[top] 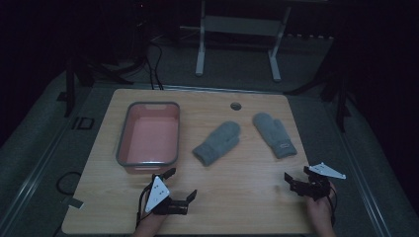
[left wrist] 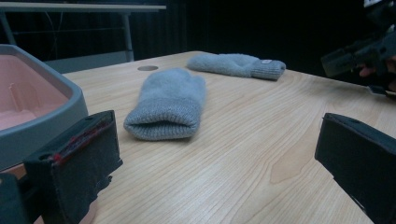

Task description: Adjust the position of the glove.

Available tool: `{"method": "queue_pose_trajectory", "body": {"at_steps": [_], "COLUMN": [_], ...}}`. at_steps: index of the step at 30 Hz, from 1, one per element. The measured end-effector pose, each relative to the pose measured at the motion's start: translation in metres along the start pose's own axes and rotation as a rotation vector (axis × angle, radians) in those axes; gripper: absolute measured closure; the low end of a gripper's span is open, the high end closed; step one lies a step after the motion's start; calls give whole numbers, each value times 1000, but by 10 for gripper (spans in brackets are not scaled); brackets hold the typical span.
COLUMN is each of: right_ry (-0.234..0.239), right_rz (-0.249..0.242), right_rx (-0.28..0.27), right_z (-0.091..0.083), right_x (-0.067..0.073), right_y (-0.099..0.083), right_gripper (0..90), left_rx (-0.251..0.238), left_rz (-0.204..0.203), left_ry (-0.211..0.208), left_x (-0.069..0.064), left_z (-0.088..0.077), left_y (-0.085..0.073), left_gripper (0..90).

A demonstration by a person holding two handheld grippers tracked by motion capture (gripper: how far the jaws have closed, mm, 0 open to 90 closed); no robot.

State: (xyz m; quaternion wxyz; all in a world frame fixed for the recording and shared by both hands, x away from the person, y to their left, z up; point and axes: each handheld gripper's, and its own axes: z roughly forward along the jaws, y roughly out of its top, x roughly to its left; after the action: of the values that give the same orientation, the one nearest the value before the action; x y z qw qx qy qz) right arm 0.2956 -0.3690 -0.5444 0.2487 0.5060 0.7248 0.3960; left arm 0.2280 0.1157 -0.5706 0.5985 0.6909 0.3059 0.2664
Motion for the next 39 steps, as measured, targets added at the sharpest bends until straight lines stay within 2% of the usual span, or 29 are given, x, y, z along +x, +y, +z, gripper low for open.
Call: {"method": "queue_pose_trajectory", "body": {"at_steps": [7, 8, 11, 12, 16, 18, 20, 22, 27, 34, 37, 39], "right_ry": [-4, 11, 17, 9, 16, 19, 47, 59, 101, 156, 158, 165], "right_rz": [-28, -26, -39, -58, -104, -112, -139, -148, -184, -202, -210, -223], "right_rx": [-40, -42, -46, -49, -53, -47, -18, -2, -4, 9, 36, 36], "right_z": [-6, -5, -4, -2, 4, 6, 13, 19, 30, 53, 65, 72], "right_x": [9, 10, 14, 20, 30, 33, 39, 45, 59, 79, 88, 95], "right_y": [27, 32, 41, 49, 64, 68, 79, 86, 101, 117, 124, 127], "right_gripper": [107, 108, 107, 107, 107, 108, 162, 159, 134, 132, 121, 116], "left_rx": [0, -1, -2, -3, -3, -5, -3, -2, -3, -4, -2, -3], "left_rz": [-1, 0, 0, 1, -3, -4, -6, -6, -8, -12, -10, -10], "left_ry": [-3, -2, -4, -4, -5, -5, -9, -9, -9, -12, -13, -14], "left_x": [0, 0, 0, -1, 0, 0, 0, 0, 0, 0, 0, 0], "left_z": [0, 0, 0, 0, 0, 0, 0, 0, 0, 0, 0, 0], "left_y": [0, 0, 0, 0, 0, 0, 0, 0, 0, 0, 0, 0], "left_gripper": [2, 2, 2, 2, 2, 2, 2, 2, 2, 2, 2, 2]}}
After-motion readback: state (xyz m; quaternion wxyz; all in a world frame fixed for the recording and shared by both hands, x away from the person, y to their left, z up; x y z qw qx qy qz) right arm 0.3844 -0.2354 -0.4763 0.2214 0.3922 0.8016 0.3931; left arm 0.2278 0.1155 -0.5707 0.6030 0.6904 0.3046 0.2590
